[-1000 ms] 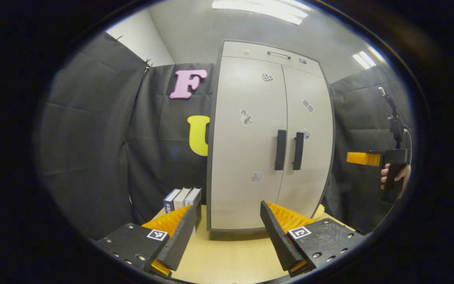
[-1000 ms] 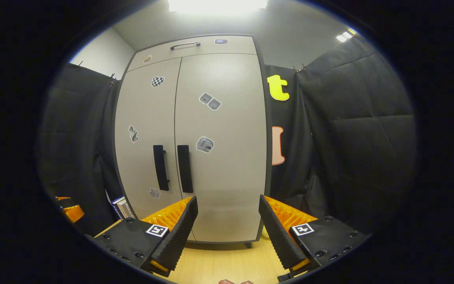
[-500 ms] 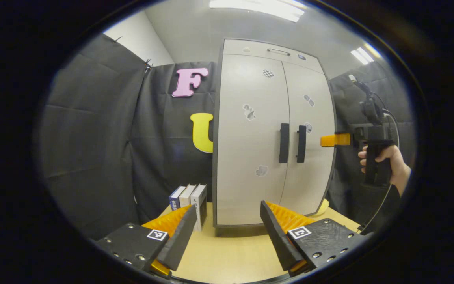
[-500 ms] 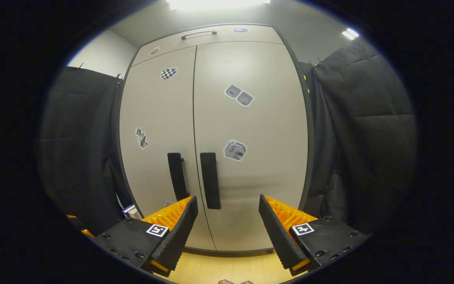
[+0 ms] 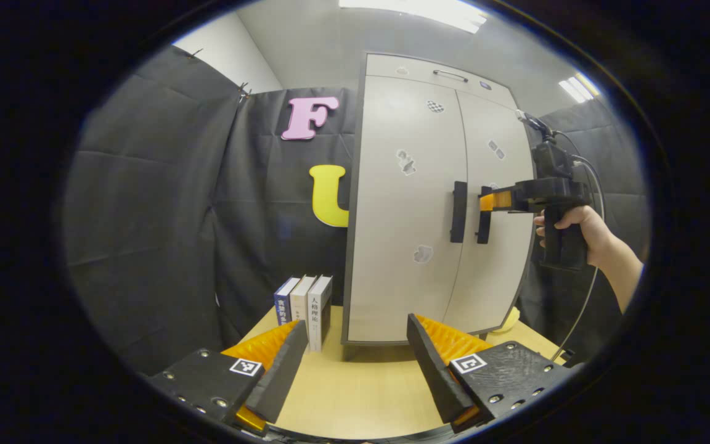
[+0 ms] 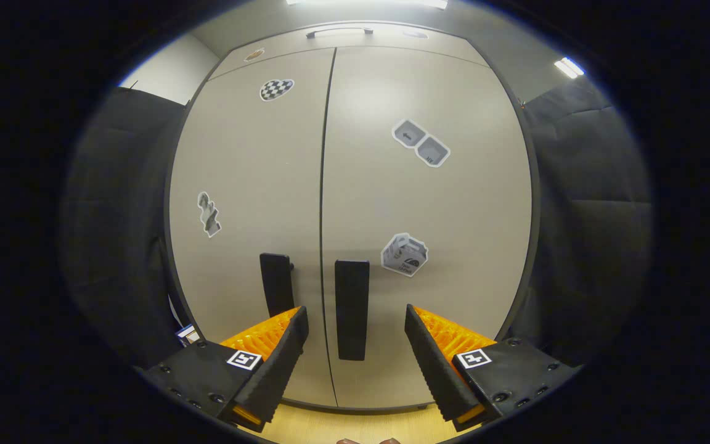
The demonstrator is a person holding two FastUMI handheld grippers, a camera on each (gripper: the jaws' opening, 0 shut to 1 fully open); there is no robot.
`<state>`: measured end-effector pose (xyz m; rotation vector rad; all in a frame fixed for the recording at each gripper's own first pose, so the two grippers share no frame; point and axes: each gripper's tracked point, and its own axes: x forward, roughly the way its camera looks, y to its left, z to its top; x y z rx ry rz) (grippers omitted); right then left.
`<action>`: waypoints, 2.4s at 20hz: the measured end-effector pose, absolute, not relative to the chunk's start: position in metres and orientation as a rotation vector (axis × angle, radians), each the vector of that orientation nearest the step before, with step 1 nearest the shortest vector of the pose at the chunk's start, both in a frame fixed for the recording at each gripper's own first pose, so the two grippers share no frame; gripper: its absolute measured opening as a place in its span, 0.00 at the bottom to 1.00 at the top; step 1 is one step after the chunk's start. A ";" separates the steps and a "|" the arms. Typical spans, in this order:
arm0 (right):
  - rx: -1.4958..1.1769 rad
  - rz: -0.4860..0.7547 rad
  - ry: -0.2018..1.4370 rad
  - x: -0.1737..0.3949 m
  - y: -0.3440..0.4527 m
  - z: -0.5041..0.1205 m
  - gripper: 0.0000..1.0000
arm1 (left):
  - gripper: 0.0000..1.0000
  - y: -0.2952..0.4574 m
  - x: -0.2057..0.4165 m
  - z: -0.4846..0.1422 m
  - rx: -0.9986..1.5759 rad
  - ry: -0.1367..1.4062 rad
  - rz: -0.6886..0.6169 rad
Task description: Open the right door of the double-door shoe cabinet with the right hand, and open the left door with the left hand.
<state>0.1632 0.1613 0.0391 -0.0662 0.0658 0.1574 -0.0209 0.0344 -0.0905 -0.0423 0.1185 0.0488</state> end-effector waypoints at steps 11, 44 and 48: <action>-0.090 0.110 0.113 0.200 0.164 0.023 0.67 | 0.95 0.066 -0.024 -0.105 -0.086 0.153 0.110; -0.045 0.319 0.098 0.157 0.156 0.011 0.12 | 0.95 0.006 -0.059 -0.109 -0.084 0.178 0.085; -0.061 0.346 0.103 0.148 0.151 0.010 0.12 | 0.97 -0.006 -0.057 -0.103 -0.071 0.168 0.078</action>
